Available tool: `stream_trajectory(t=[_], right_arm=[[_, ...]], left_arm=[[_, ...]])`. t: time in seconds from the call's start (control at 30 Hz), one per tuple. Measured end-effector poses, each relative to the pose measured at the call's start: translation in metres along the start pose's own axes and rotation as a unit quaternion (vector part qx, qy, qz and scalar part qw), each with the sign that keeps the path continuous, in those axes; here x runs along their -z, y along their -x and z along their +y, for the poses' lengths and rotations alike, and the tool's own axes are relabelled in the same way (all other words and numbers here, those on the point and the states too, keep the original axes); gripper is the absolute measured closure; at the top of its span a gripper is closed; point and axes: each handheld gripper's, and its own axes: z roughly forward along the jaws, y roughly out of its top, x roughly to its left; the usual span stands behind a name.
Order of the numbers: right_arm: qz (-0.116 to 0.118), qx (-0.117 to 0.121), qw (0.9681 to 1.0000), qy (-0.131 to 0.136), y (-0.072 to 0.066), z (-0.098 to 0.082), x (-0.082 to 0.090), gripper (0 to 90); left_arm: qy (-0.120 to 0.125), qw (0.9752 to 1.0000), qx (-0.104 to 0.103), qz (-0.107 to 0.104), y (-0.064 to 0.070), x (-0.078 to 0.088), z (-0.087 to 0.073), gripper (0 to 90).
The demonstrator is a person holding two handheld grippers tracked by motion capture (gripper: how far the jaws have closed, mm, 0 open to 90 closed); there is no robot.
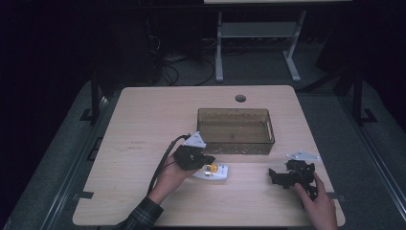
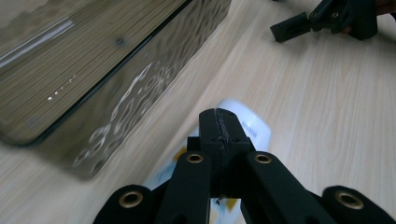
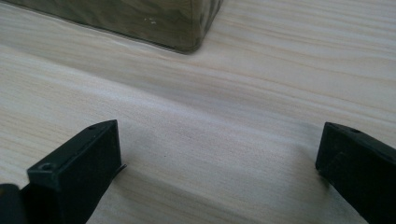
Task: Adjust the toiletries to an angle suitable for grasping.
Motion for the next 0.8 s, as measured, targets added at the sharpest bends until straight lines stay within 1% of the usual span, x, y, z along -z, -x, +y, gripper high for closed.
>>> stream_trajectory(t=[0.03, 0.1, 0.17, 0.23, 0.3, 0.33, 0.4, 0.53, 0.73, 0.77, 0.8], right_arm=[[0.0, 0.0, 1.0, 0.0, 0.0, 0.0, 0.0, 0.0], [0.0, 0.0, 1.0, 0.0, 0.0, 0.0, 0.0, 0.0], [0.0, 0.0, 1.0, 0.0, 0.0, 0.0, 0.0, 0.0], [0.0, 0.0, 1.0, 0.0, 0.0, 0.0, 0.0, 0.0], [0.0, 0.0, 1.0, 0.0, 0.0, 0.0, 0.0, 0.0], [0.0, 0.0, 1.0, 0.0, 0.0, 0.0, 0.0, 0.0], [0.0, 0.0, 1.0, 0.0, 0.0, 0.0, 0.0, 0.0], [0.0, 0.0, 1.0, 0.0, 0.0, 0.0, 0.0, 0.0], [0.0, 0.0, 1.0, 0.0, 0.0, 0.0, 0.0, 0.0], [0.0, 0.0, 1.0, 0.0, 0.0, 0.0, 0.0, 0.0], [0.0, 0.0, 1.0, 0.0, 0.0, 0.0, 0.0, 0.0]], left_arm=[[0.0, 1.0, 0.0, 0.0, 0.0, 0.0, 0.0, 89.6], [-0.005, 1.0, 0.002, -0.006, 0.001, -0.015, 0.007, 89.6], [-0.012, 0.9999, -0.004, -0.002, 0.001, -0.024, 0.009, 89.6], [-0.015, 0.9999, -0.005, -0.002, 0.002, -0.031, 0.011, 89.6], [-0.019, 0.9998, -0.006, -0.001, 0.002, -0.037, 0.012, 89.6], [-0.02, 0.9998, -0.002, 0.001, 0.001, -0.041, 0.013, 89.6], [-0.028, 0.9996, -0.005, 0.002, 0.0, -0.045, 0.014, 89.7], [-0.038, 0.9993, 0.0, 0.002, 0.0, -0.052, 0.012, 89.6], [-0.047, 0.9989, -0.003, -0.002, 0.003, -0.055, 0.009, 89.7], [-0.054, 0.9985, -0.008, -0.004, 0.004, -0.054, 0.008, 89.6], [-0.053, 0.9985, -0.006, -0.006, 0.005, -0.054, 0.007, 89.6]])
